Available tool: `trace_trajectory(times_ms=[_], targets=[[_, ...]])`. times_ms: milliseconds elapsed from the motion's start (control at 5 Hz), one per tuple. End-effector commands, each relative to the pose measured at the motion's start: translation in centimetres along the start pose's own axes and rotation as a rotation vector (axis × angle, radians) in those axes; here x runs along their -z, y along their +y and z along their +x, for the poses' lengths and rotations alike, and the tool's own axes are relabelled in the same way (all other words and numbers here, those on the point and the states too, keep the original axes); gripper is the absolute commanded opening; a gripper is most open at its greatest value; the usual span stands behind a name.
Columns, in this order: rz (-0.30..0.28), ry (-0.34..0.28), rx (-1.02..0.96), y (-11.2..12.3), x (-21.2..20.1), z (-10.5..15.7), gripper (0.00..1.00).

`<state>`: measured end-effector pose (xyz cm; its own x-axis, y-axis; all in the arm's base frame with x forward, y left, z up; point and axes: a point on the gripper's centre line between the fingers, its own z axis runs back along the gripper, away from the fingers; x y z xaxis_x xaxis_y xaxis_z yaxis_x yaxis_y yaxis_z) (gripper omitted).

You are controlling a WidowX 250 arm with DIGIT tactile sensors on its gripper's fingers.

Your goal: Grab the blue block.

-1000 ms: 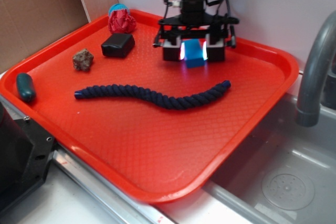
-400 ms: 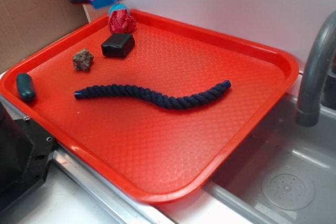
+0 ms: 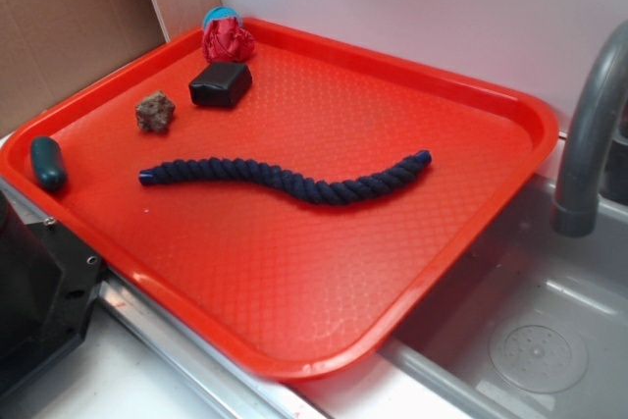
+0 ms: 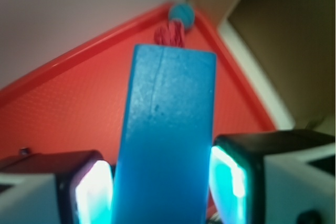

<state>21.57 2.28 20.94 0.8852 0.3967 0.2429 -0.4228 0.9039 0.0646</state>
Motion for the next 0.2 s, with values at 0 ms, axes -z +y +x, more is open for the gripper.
trace_trajectory(times_ms=[0], targets=[[0.051, -0.047, 0.066, -0.16, 1.84, 1.74, 0.00]])
